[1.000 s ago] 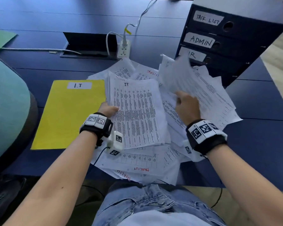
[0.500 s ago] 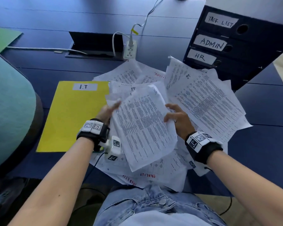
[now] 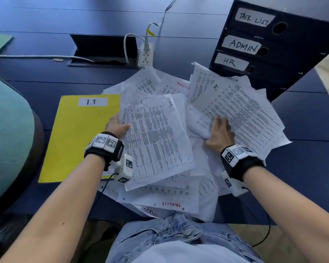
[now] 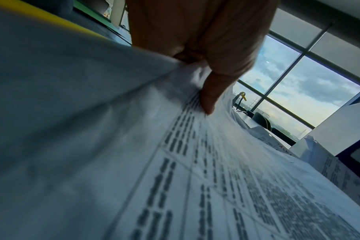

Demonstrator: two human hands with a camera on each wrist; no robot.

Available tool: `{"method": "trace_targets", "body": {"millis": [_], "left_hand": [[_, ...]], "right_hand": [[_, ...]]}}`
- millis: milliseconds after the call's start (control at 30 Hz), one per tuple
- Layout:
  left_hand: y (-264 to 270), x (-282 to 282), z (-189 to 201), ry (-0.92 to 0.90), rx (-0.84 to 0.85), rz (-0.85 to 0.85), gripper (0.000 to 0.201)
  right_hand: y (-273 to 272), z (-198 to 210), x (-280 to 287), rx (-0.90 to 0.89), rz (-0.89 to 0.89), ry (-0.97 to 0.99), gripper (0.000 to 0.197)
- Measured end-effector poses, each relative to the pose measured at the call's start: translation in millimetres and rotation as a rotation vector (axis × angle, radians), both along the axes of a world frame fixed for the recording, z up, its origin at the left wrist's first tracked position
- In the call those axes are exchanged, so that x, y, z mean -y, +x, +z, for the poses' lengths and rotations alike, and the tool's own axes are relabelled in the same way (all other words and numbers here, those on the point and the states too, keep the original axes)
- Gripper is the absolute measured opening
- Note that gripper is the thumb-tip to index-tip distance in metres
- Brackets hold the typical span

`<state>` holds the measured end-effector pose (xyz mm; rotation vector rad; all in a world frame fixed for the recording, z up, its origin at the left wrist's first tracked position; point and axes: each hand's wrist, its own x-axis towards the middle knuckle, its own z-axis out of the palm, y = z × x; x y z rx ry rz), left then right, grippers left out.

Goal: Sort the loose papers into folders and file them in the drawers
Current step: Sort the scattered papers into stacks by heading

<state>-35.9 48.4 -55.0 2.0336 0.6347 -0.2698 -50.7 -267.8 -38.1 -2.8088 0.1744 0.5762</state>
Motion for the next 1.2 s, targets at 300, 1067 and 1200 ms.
{"method": "trace_targets", "body": {"millis": [300,1067,1200], "left_hand": [[-8,-13,2,-0.031,0.027,0.043,0.042],[-37,-24,19,-0.585,-0.062,-0.075,0.104],[-31,-23,24,-0.392,-0.009,0.107,0.051]], "right_hand": [[28,39,10,0.162,-0.265,0.142,0.029],[-2,37,-128,0.135,-0.456,0.573,0.049],[6,26,-97,0.107,-0.467,0.259,0.050]]}}
